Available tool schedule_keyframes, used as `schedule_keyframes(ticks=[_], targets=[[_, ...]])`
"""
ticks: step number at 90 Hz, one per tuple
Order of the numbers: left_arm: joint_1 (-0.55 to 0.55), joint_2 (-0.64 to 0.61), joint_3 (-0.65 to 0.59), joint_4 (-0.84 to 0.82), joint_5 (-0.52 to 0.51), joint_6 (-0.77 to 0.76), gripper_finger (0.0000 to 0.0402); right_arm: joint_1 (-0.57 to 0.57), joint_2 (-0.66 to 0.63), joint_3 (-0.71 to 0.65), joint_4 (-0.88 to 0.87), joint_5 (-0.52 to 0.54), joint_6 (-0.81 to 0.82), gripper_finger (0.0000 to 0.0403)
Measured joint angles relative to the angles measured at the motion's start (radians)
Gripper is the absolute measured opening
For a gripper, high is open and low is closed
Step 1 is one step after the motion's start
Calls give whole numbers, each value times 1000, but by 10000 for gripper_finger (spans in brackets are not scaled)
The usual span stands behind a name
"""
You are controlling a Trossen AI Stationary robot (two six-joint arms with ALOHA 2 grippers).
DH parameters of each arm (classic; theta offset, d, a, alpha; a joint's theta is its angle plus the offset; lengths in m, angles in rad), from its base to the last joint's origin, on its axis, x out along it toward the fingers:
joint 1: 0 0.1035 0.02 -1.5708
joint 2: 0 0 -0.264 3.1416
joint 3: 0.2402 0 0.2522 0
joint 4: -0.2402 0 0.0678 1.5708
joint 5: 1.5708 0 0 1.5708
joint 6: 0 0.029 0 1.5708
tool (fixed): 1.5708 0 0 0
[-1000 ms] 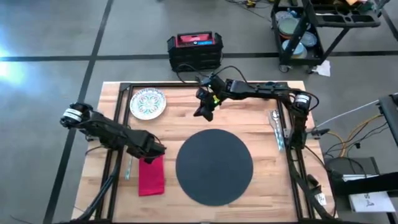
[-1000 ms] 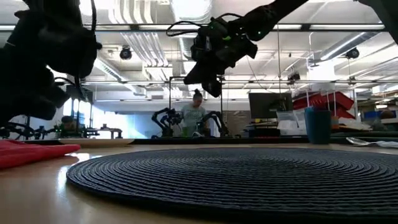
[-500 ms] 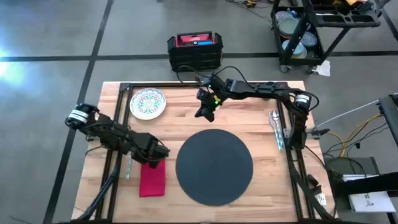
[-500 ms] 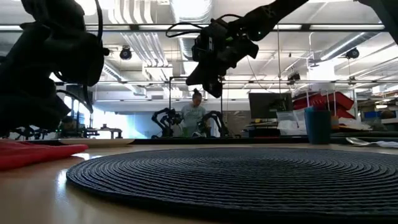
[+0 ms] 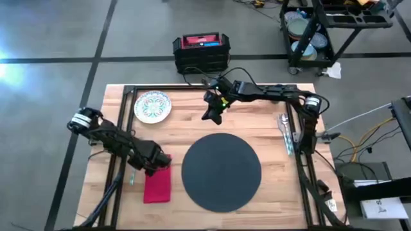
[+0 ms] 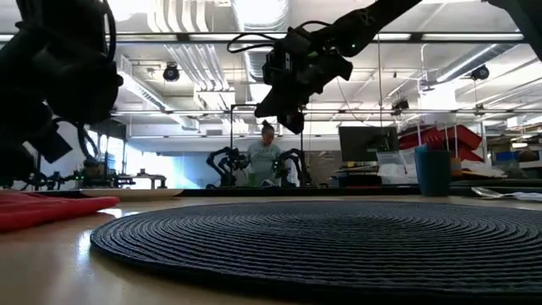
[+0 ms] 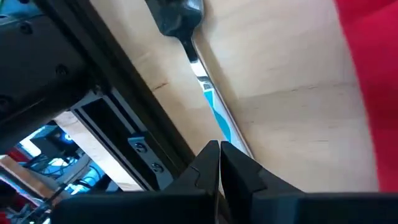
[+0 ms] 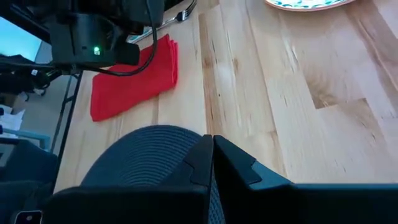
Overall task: Set table place
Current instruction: Put the blue fork on the red napkin
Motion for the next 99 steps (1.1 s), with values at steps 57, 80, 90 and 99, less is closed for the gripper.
schedule_keyframes(ticks=[57, 80, 90, 99], targets=[[-103, -35, 9, 155, -75, -137, 0, -23, 0, -7, 7, -19, 12, 0], [-116, -211, 8, 98, -190, -406, 0, -52, -18, -9, -44, -18, -21, 0], [-137, -280, 8, 196, -307, -517, 0, -93, -34, -54, -112, -12, -72, 0], [-152, -304, 25, 300, -492, -554, 0, -118, -80, -138, -72, -8, -62, 0]])
